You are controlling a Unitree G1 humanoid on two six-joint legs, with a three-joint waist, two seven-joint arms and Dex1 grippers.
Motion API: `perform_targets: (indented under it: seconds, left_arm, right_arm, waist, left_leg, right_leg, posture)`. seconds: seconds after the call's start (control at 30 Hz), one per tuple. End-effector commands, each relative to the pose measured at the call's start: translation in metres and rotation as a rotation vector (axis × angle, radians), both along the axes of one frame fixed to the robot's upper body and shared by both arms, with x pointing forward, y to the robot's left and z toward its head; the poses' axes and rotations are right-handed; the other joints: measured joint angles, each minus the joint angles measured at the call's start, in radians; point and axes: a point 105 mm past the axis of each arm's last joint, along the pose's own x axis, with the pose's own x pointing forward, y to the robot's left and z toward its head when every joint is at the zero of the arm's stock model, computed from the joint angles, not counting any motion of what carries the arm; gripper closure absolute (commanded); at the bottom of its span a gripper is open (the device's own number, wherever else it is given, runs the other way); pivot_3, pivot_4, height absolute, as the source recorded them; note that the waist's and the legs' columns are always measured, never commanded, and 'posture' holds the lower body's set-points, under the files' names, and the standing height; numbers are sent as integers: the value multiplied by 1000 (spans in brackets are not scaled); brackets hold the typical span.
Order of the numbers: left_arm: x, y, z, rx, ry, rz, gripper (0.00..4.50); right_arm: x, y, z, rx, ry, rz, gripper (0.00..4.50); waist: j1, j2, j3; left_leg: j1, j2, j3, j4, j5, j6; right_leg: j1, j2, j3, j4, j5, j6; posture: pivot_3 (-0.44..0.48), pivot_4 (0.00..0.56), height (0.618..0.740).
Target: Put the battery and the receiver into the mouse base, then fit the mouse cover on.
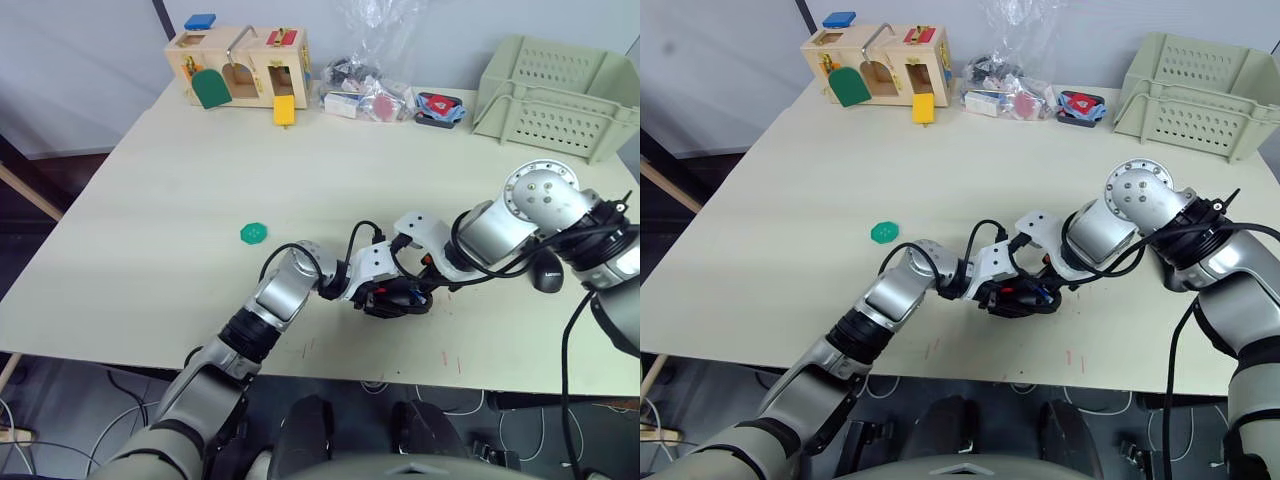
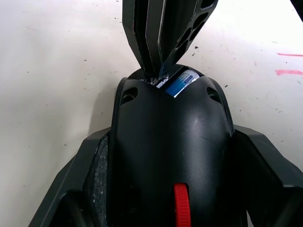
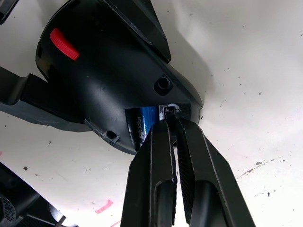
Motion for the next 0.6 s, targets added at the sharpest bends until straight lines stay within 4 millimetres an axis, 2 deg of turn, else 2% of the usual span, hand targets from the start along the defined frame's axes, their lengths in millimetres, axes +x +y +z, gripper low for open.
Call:
perform_targets:
  seconds: [0.03,0.1,0.2,0.27,0.33,0.6]
  left_arm:
    - [-12,4,-24,67,80,-12,1562]
    - [-12,4,-24,67,80,-13,1562]
    - [-12,4,-24,68,80,-13,1562]
    - [-12,4,-24,69,81,-13,1562]
    - [-11,4,-24,69,81,-13,1562]
    - [-11,4,-24,67,79,-12,1562]
  right_arm:
    - [2,-4,2,8,-12,-22,4500]
    - [1,-4,2,10,-10,-20,4500]
    - [1,-4,3,7,-11,-16,3564]
    - [2,-5,4,6,-15,-15,2621]
    - [2,-5,6,7,-16,-14,1872]
    - [0,-8,24,44,-24,16,1872]
  waist:
    - [0,0,0]
    - [0,0,0]
    - [0,0,0]
    - [0,0,0]
    - [0,0,0]
    - [1,0,0]
  left_leg:
    - [0,0,0,0,0,0]
    - [0,0,0,0,0,0]
    - [0,0,0,0,0,0]
    - [0,0,0,0,0,0]
    - [0,0,0,0,0,0]
    - [0,0,0,0,0,0]
  right_leg:
    - [0,0,0,0,0,0]
    - [0,0,0,0,0,0]
    - [0,0,0,0,0,0]
    - [0,0,0,0,0,0]
    - [0,0,0,0,0,0]
    - [0,0,0,0,0,0]
  posture:
    - [0,150,740]
    - [0,150,740]
    - [0,150,740]
    - [0,150,740]
    - [0,150,740]
    - [0,150,740]
